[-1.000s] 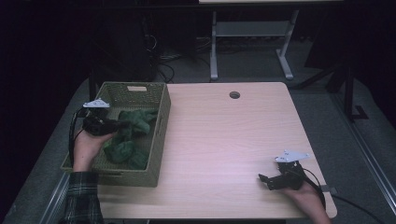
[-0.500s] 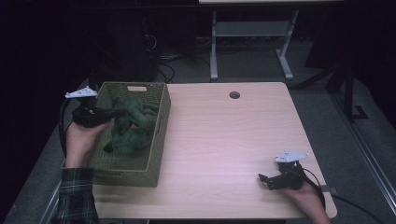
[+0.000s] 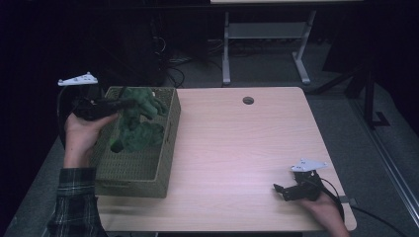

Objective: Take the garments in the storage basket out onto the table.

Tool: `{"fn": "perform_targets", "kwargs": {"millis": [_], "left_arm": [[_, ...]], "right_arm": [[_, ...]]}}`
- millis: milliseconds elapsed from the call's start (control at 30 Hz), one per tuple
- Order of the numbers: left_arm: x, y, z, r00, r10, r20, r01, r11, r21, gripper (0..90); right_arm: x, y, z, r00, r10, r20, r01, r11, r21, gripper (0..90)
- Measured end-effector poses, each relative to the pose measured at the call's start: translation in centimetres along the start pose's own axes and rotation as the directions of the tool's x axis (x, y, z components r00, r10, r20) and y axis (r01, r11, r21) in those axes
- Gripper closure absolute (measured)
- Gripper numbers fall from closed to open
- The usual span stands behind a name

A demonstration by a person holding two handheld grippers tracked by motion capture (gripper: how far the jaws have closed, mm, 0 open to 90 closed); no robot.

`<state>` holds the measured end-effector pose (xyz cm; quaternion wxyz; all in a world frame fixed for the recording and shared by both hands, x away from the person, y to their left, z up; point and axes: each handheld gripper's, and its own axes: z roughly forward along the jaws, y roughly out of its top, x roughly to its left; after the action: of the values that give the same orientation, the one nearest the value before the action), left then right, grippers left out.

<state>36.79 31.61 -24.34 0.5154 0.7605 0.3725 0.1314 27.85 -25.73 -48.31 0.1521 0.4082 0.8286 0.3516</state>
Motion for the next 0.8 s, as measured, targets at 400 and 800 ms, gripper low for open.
{"fn": "perform_targets", "kwargs": {"millis": [400, 800], "left_arm": [[-3.0, 3.2, 0.0, 0.9968, 0.069, 0.041, -0.067, 0.9969, -0.041, 86.6], [-6.5, 4.0, 3.1, 0.9891, 0.107, 0.101, -0.101, 0.9932, -0.056, 86.5]], "right_arm": [[0.0, 0.0, 0.0, 1.0000, 0.000, 0.001, 0.000, 1.000, 0.001, 2.6], [0.1, 0.0, 0.0, 0.9999, 0.014, 0.008, -0.014, 1.000, 0.003, 2.6]]}}
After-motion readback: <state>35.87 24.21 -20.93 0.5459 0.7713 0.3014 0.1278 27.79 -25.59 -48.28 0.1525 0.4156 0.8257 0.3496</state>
